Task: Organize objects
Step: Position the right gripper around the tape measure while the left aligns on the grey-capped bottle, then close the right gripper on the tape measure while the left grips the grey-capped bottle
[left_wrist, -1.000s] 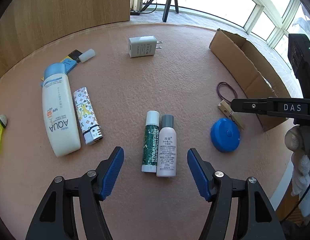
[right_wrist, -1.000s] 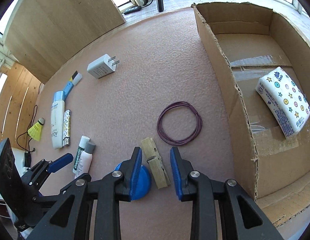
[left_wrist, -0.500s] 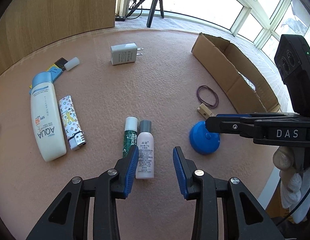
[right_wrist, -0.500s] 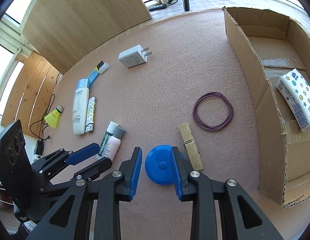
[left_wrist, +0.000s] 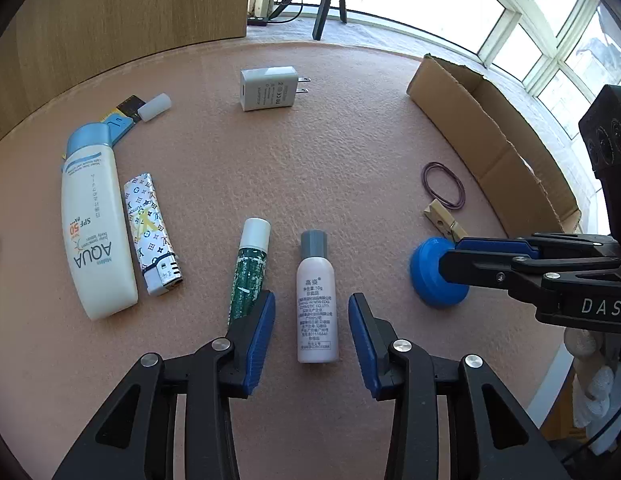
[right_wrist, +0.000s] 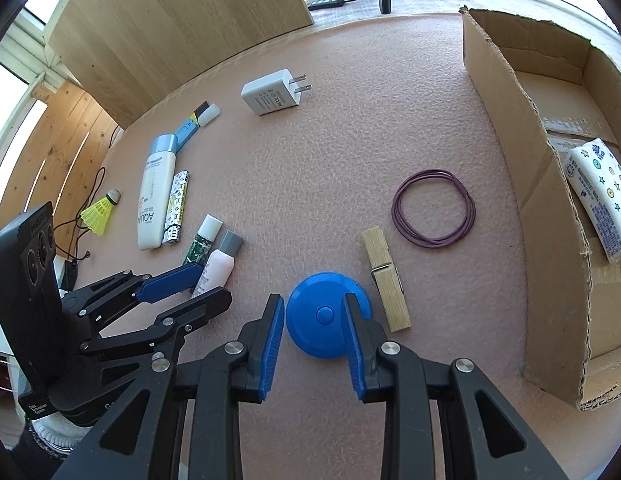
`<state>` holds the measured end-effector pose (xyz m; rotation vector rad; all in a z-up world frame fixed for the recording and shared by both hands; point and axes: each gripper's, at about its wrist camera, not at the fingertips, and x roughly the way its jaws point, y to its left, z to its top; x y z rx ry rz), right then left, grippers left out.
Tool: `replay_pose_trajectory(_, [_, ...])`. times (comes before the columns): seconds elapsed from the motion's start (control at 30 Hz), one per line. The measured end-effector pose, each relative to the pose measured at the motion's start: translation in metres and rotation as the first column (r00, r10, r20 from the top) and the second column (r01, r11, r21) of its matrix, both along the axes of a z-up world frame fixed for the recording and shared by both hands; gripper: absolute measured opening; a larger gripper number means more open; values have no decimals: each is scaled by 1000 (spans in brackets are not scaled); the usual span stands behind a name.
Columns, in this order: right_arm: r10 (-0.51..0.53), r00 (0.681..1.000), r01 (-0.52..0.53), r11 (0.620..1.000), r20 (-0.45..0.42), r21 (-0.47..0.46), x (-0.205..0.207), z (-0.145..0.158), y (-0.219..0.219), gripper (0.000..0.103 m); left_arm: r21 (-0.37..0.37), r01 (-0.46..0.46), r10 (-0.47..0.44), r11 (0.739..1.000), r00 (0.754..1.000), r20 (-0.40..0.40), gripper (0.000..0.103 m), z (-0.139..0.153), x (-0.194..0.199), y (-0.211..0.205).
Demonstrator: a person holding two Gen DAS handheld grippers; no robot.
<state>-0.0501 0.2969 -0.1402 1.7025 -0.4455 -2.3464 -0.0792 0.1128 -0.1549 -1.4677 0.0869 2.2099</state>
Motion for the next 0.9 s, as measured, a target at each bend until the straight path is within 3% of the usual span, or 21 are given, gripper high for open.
replay_pose_trajectory(0.1, [3,1000,-3,1000,-2,26,-1,1,1,29,18,-20,20,1000,1000,11,49,0,-4,-7])
replay_pose_trajectory(0.2, [2,1000,-3,999,2,44,-2,-1,2,42,35,-22,22,999,1000,15,49,3,-5,-9])
replay_pose_trajectory(0.53, [48,999,-48,996,6,72,2,-8,-7,46,26,18,-19,1000,1000,9,49,2,1,8])
replay_pose_trajectory(0.67, [70,998,-70,991,5,113,2,-10,-13,46,13,18,-18,1000,1000,16,38,-2,2,9])
replay_pose_trajectory(0.9, [119,993,-116,978,-7,173,2,-10,-25,46,-7,7,-7,1000,1000,5,27,-3,4,7])
